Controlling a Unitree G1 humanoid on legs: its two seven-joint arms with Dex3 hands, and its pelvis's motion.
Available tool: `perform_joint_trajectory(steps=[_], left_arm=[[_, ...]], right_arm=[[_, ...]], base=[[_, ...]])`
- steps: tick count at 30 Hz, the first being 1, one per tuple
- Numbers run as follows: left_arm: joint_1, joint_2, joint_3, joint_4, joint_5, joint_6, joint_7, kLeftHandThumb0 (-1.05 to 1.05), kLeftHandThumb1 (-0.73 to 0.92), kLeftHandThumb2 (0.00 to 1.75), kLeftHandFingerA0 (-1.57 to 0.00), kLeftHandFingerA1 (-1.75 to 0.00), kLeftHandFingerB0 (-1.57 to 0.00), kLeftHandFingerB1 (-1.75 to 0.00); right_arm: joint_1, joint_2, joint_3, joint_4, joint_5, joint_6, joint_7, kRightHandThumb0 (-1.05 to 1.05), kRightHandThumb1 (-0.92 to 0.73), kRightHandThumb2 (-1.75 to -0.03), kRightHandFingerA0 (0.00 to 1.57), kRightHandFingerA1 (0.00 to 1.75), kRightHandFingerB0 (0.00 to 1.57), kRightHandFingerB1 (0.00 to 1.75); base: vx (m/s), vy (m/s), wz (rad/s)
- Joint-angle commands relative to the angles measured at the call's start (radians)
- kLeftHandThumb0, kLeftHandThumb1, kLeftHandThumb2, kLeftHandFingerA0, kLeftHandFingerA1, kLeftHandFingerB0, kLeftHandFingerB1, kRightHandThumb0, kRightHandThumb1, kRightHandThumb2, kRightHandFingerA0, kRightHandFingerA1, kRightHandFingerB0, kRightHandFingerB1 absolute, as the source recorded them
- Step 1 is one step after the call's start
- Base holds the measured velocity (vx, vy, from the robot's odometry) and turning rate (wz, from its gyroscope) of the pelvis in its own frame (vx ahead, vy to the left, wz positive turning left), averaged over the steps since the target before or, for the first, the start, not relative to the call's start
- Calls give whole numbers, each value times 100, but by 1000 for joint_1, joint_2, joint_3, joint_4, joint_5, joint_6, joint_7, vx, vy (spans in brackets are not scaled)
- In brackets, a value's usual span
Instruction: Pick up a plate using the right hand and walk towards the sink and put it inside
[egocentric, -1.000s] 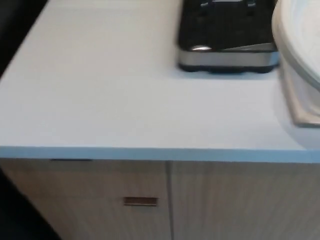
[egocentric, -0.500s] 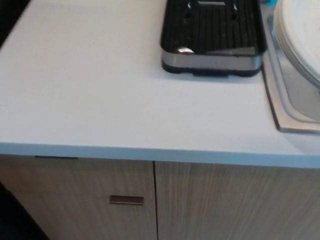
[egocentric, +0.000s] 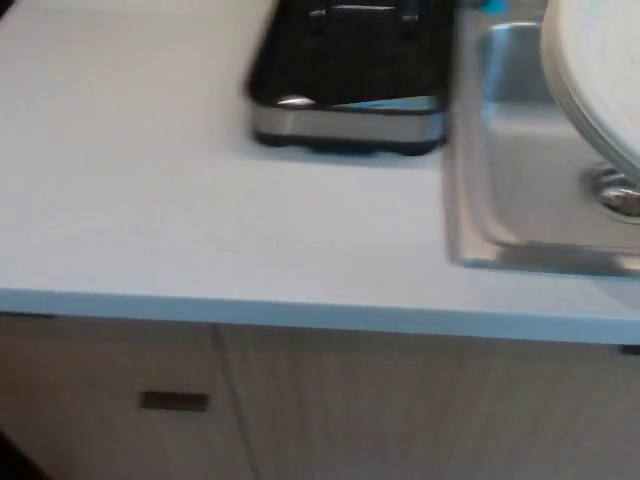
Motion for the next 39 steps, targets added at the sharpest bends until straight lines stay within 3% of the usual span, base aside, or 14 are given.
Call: perform_joint_trajectory(steps=[1,2,3,4,6,7,8,9,15,19,31,39], left_arm=[[8,14,2,-10,2,-42,24,27,50,175,-125,-174,-116,-153],[10,13,1,-17,3,-38,27,27,50,175,-125,-174,-116,-153],[9,14,1,-17,2,-40,26,23,51,175,-128,-173,-116,-155],[7,16,2,-6,-1,-61,19,14,69,145,-157,-152,-151,-146],[6,17,2,-2,-2,-69,17,14,69,145,-157,-152,-151,-146],[0,21,3,2,3,-56,28,11,73,147,-157,-152,-151,-146],[-1,21,3,3,4,-54,30,11,73,147,-157,-152,-151,-146],[4,18,3,-12,0,-59,26,12,67,145,-157,-153,-153,-147],[2,20,0,-5,-1,-59,24,11,66,145,-157,-152,-152,-147],[-4,20,1,0,-5,-68,23,11,71,146,-157,-152,-152,-147],[-8,17,15,14,-16,-65,27,12,71,147,-157,-153,-152,-147],[4,15,23,-7,-26,-72,14,12,70,147,-157,-153,-154,-148]], right_arm=[[-13,-4,-9,-3,38,4,16,-23,-47,-111,107,148,92,105],[-14,-4,-8,-2,45,-1,20,-23,-47,-111,107,148,92,105],[-16,-6,-8,2,44,-6,16,-19,-51,-112,90,162,89,107],[-16,-6,-9,0,42,-3,19,-19,-51,-112,91,161,89,106],[-15,-4,-10,-2,42,-2,21,-19,-51,-112,91,161,89,106],[-19,-4,-8,-11,45,1,35,-25,-47,-111,107,150,90,105],[-19,-3,-8,-12,45,1,37,-25,-47,-111,107,150,90,105],[-26,-5,-5,-2,39,-5,25,-21,-56,-109,89,163,88,105],[-29,-4,-4,2,36,0,32,-23,-60,-108,90,162,86,108],[-26,-5,-2,-9,32,-12,30,-17,-53,-108,90,164,88,105],[-41,1,20,-1,58,-42,53,-17,-54,-113,89,165,88,104],[-39,12,29,-13,46,-26,58,-17,-52,-117,93,162,90,105]], base=[[-67,-191,-4],[-65,-162,-3],[-54,-140,0],[-56,-132,0],[-36,-116,0],[0,0,0],[-17,14,-7],[0,0,0],[-33,81,29],[13,-35,7],[49,-247,-3],[157,-18,-4]])
